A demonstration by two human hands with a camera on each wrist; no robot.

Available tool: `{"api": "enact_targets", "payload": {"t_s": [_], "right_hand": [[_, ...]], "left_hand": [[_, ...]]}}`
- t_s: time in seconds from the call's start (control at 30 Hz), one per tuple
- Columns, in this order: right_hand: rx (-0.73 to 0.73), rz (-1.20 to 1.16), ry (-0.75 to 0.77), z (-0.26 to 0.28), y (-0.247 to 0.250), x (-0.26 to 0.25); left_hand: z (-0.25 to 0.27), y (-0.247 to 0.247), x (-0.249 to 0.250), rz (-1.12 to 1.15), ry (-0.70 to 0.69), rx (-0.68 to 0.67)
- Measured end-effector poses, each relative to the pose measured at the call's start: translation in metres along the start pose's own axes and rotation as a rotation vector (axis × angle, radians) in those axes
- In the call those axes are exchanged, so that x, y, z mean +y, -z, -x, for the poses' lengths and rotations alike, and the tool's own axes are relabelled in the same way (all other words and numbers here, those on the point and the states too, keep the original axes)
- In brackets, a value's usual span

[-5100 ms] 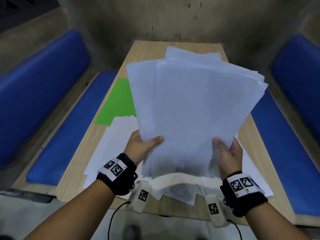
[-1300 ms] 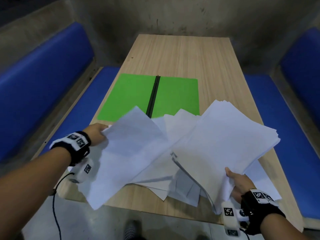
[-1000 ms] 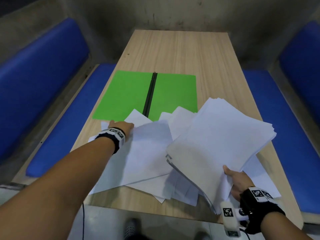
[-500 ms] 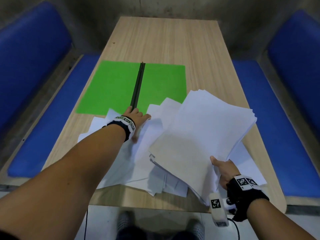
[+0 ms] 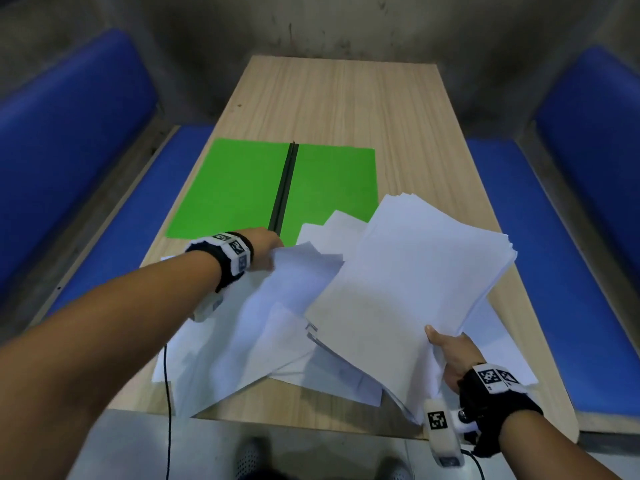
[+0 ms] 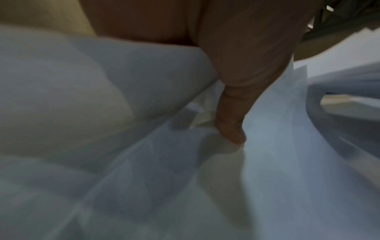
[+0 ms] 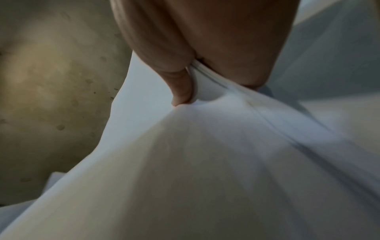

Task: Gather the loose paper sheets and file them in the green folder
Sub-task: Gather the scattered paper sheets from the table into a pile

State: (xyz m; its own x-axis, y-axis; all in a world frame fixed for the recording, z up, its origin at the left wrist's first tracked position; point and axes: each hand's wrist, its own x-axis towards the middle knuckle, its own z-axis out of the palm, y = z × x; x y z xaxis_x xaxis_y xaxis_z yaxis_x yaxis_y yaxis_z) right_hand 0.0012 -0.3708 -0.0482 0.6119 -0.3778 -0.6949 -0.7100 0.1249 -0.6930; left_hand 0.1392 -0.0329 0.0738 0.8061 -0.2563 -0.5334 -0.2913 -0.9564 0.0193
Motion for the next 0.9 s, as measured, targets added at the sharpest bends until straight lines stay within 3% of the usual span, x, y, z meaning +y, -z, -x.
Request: {"api": "enact_targets", "payload": {"t_s": [0.2,0.3,0.43,0.53,0.7,0.8,0.9], "right_hand": [[-0.085,-0.166,0.052,-0.028,0.018,0.024],[-0.205,-0.229,0.113,0.032,0.002,-0.017],[-0.443,-0.308,0.2,0.074,-0.014,-0.064],[-0.522,-0.419,0.281,0.092,-0.02,-0.092],[-0.454,-0.429,0.449,0.107,-0.022,-0.113],[-0.319,-0.392,0.564,0.112,-0.027,-0.113],[-0.142,-0.388,0.674,0.124,-0.034,-0.112]], "left_hand": [[0.033,0.041,-0.033,0.32,0.1,0.224],[0.049,0.051,-0.037,0.553,0.152,0.31],[0.075,0.048,-0.014,1.107,-0.029,0.301],[0.087,0.033,0.004,1.436,-0.112,0.238],[0.099,0.019,0.031,1.643,-0.238,0.274],[0.105,0.016,0.043,1.504,-0.36,0.332],[0.105,0.005,0.051,1.38,-0.392,0.477]]}}
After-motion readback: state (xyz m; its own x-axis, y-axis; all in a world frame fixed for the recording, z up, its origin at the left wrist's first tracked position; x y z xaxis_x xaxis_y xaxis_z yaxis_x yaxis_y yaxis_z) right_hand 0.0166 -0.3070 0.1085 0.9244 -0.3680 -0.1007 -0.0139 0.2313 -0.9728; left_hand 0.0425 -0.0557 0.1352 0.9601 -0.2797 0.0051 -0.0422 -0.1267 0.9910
